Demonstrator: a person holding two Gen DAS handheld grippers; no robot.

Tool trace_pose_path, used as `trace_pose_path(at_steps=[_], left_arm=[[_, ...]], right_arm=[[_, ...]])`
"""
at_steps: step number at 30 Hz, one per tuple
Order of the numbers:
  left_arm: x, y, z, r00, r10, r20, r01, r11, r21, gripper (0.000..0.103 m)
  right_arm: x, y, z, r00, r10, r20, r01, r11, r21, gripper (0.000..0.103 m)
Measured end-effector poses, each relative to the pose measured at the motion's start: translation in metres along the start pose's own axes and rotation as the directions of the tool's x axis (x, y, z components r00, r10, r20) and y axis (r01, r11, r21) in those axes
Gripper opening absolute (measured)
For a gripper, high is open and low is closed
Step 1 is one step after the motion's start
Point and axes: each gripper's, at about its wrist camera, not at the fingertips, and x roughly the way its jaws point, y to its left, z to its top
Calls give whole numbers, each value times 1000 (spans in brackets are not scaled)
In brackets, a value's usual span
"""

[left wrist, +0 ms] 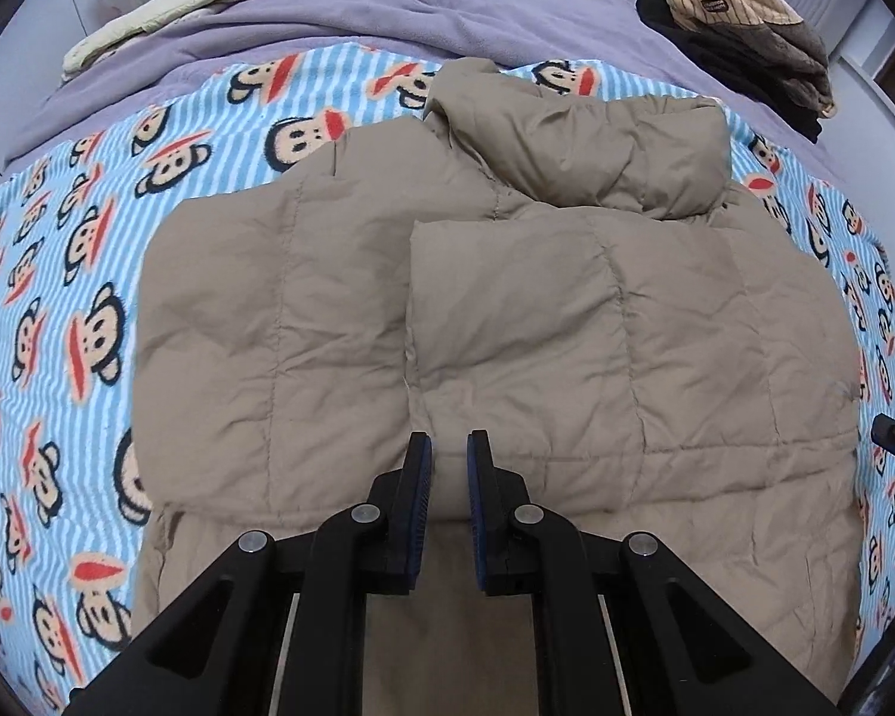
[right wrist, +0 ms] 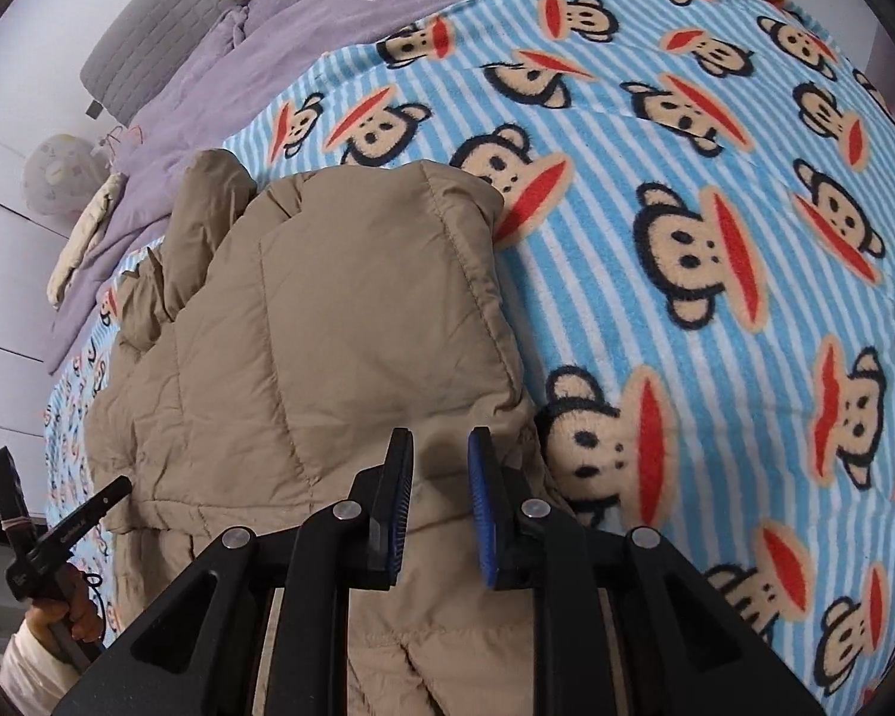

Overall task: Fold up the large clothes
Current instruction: 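Open both tools and lift them away from the folded jacket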

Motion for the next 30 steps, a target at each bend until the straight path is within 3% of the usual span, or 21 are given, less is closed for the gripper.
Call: trace_pose_path(at_steps=[2,4,5,6,7,8,13,16,19,30], left_arm=[[-13,-4,-12,999,43,9,-43,999,7,13],[-22,-6,-24,998,67,11,-68,998,10,13],[-27,-6,-30,998,64,9,-64,998,5,26],[-32,-6,-35,998,62,9,-62,998,-6,74],[-38,-6,-41,997,76,20,-76,997,-19,96],[-46,-7,-47,994,95,48,-94,995,-22,103],[-64,-15,-64,993,106,43,-105,994,-20,103],[-73,-19,-73,994,109,32,-107,993,-45,103],[-81,-21,-84,993,117,22,-115,991,-70,103],[-107,-24,-118,990,143,0,-142,984,-107,103]], right_arm=[[-12,-1,-11,1000,12,-6,-12,1000,7,22],[-21,-2,-23,1000,17,-14,-17,1000,6,28],[-25,-2,-29,1000,18,-16,-18,1000,7,41],[-29,-3,-35,1000,19,-19,-18,1000,6,51],[-32,-1,-40,1000,20,-21,-20,1000,5,52],[-34,-2,-45,999,23,-24,-23,1000,4,52],[-42,-4,-60,998,47,-48,-46,999,18,55],[-44,-2,-67,996,61,-63,-61,998,9,64],[-47,4,-72,996,68,-62,-70,997,-20,85],[-61,12,-88,993,99,-60,-103,993,-56,88]])
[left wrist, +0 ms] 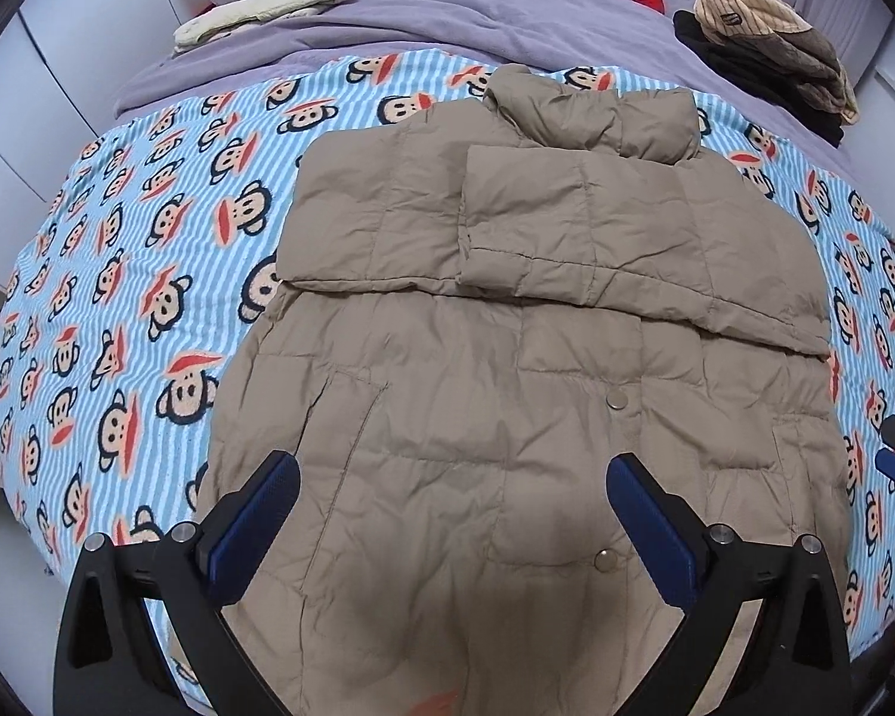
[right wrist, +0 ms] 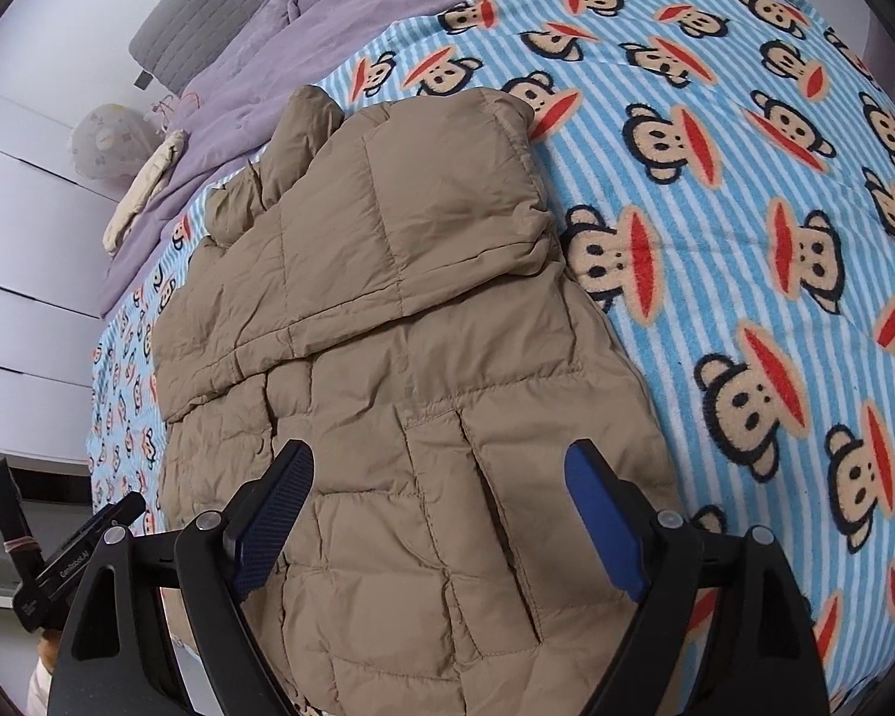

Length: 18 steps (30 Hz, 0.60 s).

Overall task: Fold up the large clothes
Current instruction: 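Open both tools and lift them away from the folded jacket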

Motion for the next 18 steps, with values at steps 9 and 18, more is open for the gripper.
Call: trace_pose_path(at_steps=[9,18], left_arm=[[-12,17,-17,1000,10,9,-10,999,31,103],[-17,54,-50,999,-41,-11,42,994,96,103]], right_arm=[[-6,19,-28,999,44,-16,-44,999,29,88],[-14,29,-83,996,90,-16,-86,983,159,88]])
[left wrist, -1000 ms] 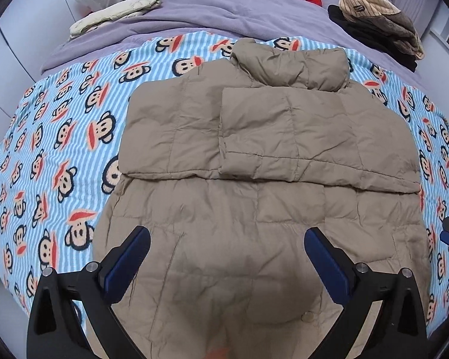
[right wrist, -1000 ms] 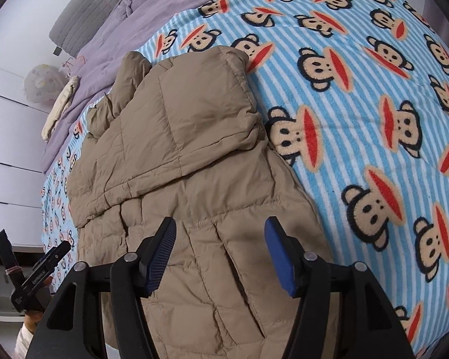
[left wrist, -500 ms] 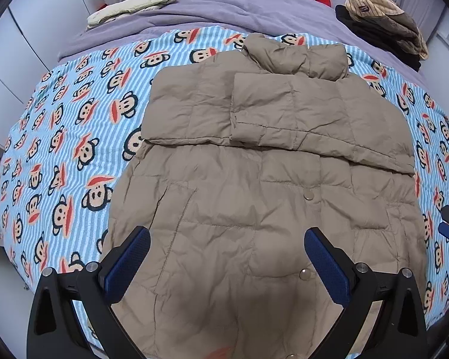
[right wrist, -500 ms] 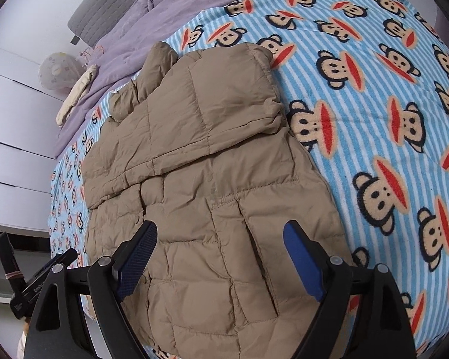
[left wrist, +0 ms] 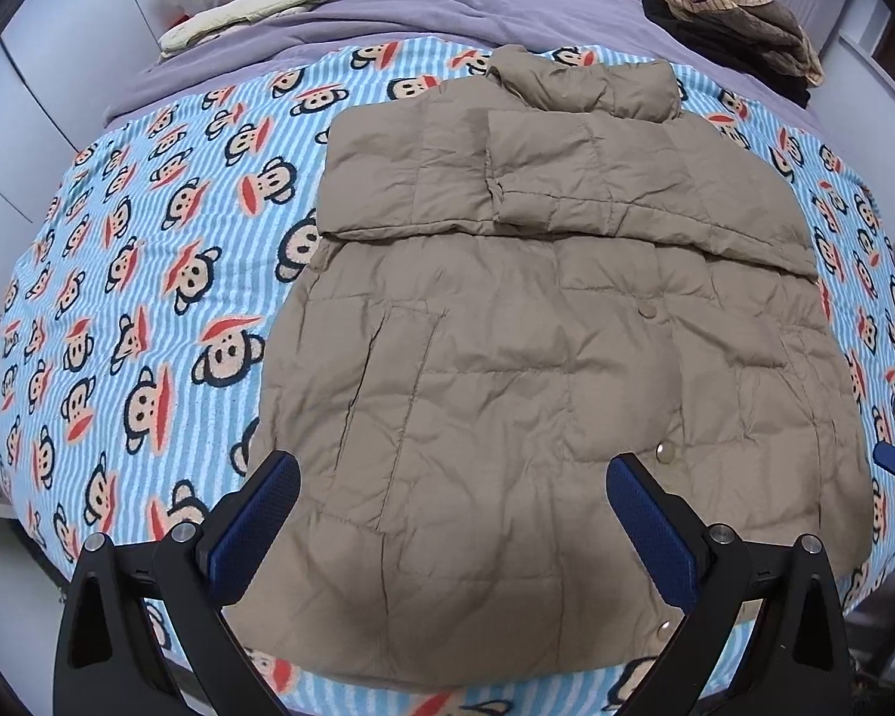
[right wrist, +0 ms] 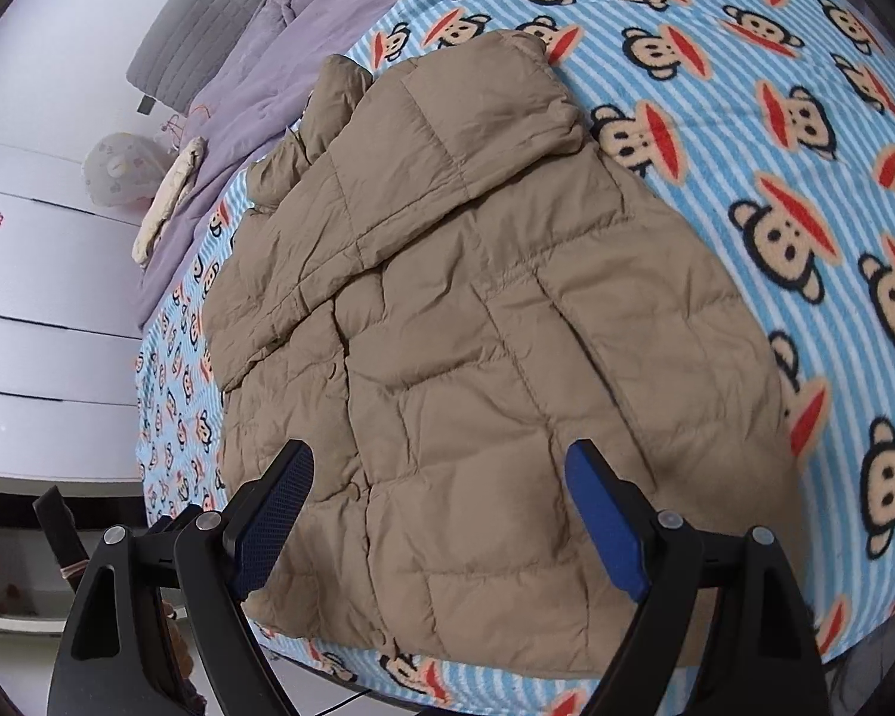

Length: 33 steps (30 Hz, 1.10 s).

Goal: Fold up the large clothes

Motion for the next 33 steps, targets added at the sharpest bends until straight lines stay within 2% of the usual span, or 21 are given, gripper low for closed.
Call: trace_pose_path(at_steps=[5,11,15,21,26,30,33], left_arm=[[-4,11,-20,1000,-27,-1,27,999,40,103],[-7,30,-43,999,-40,-29,41,999,35,103],[-12,42,-57,998,-47,-35,48,999,16,103],[-11,42,-75,998,-16,-56,15,1000,-25,103],[-4,46,-91,991,-107,-86,98,990,-101,103],[11,65,-109,982,-152,-108,127,969,-210,103],[29,76,-123,959,-241,-147,189,936,-297,103]], right_arm=[[-5,-4,-38,1000,26,10,-27,995,95,89],[-6,0,-76,1000,-4,-9,5,990,140,89],[-5,3,-82,999,0,-36,6,988,157,89],[-11,7,-74,998,-7,-58,13,994,107,89],[-32,-15,-69,998,-9,-57,15,993,114,89],[-37,-47,-68,998,22,-63,-9,980,197,89],[-36,-72,-74,996,54,-67,-34,961,273,89]])
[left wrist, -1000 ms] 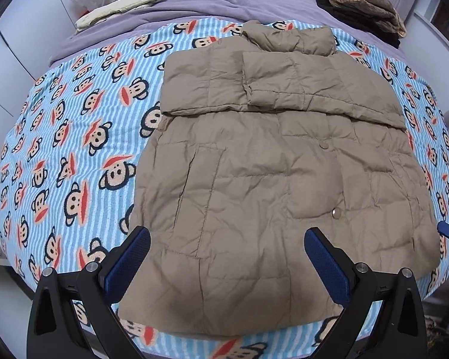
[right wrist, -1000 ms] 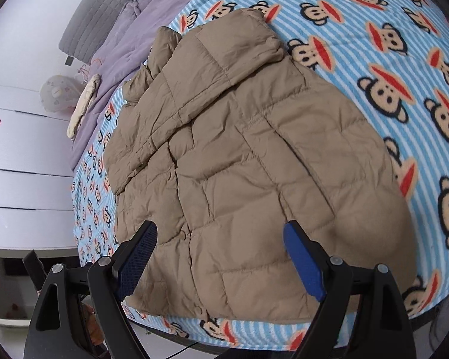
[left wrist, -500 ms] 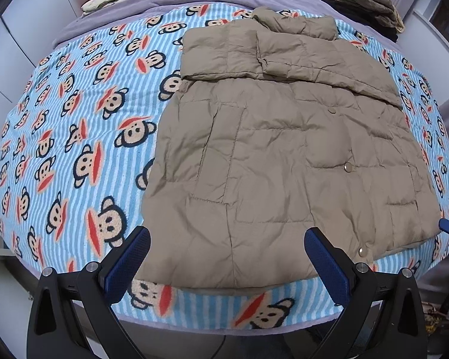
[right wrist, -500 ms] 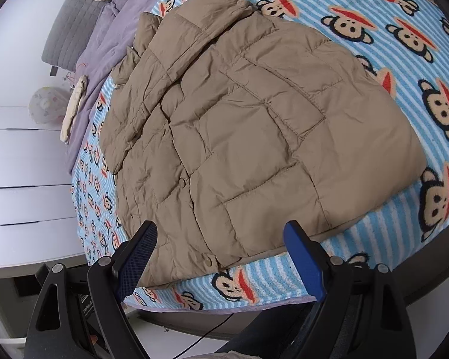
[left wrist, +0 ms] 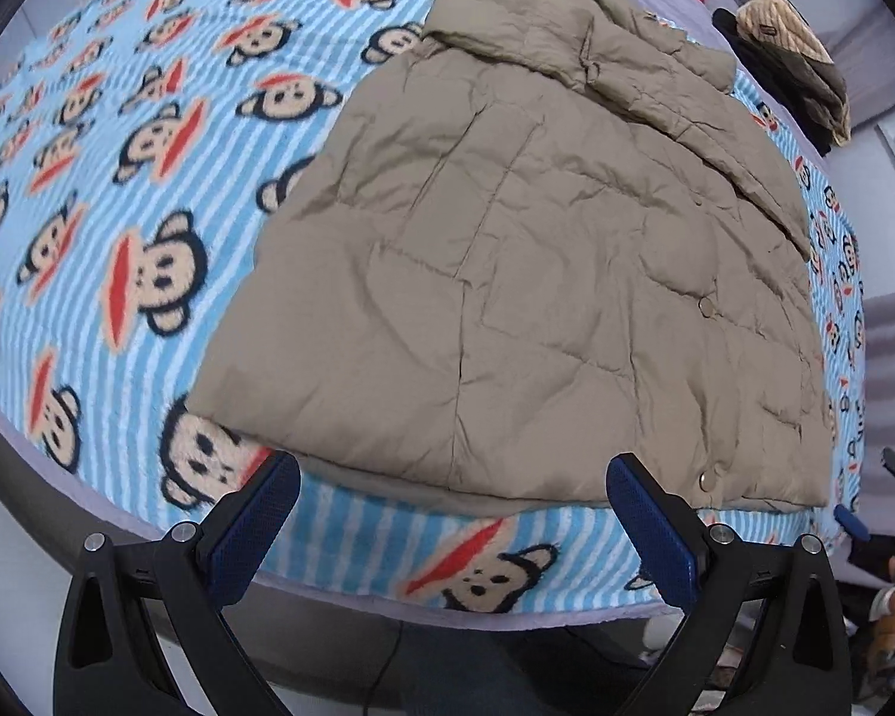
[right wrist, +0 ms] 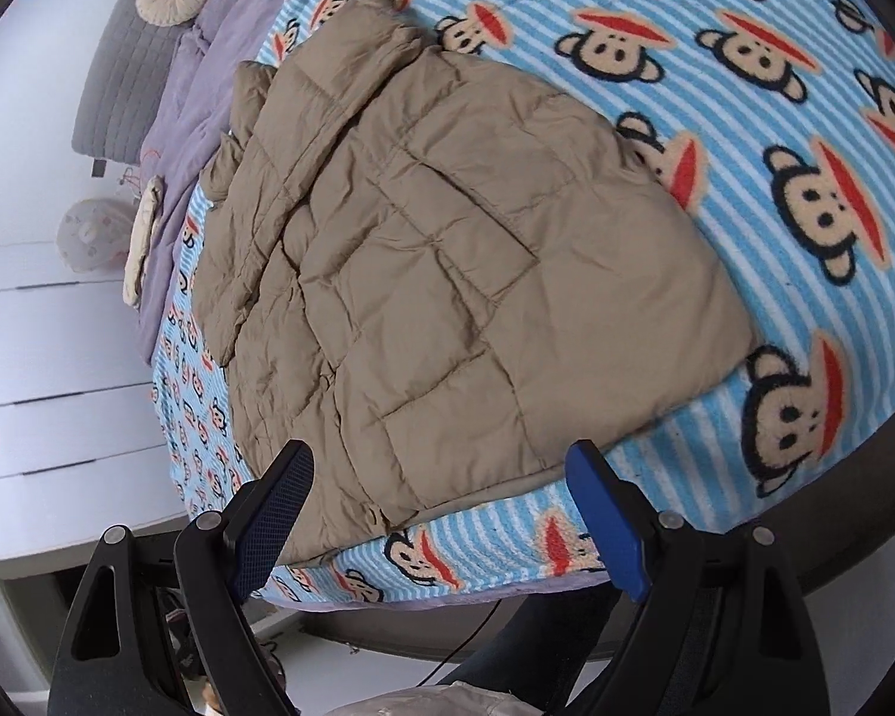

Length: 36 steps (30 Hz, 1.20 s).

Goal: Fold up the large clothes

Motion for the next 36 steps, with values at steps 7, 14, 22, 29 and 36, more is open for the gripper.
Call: trace_pose_path(at_steps=[7,14,22,29,36], left_arm=[[29,18,-10,988,-136,-69,128,985,-113,103],[41,25,-2,961,-271,-50,256,946,-199,103],[61,13,15,963,-262,-67,245,950,-191,103],[60,12,25,953,-298,-54,284,942,-178,24],[35,11,33,937,-349,-3,346,929,-130,12]], right_arm=[[6,-49,-2,998,58,-8,-55,985,161,89],[18,-65,-4,996,84,-2,-81,973,215,89],[38,-75,3,989,146,6,-142,952,269,89],[53,-72,9,973,229,35,-228,923,309,87],[55,-72,5,977,199,70,-211,920,330,10]])
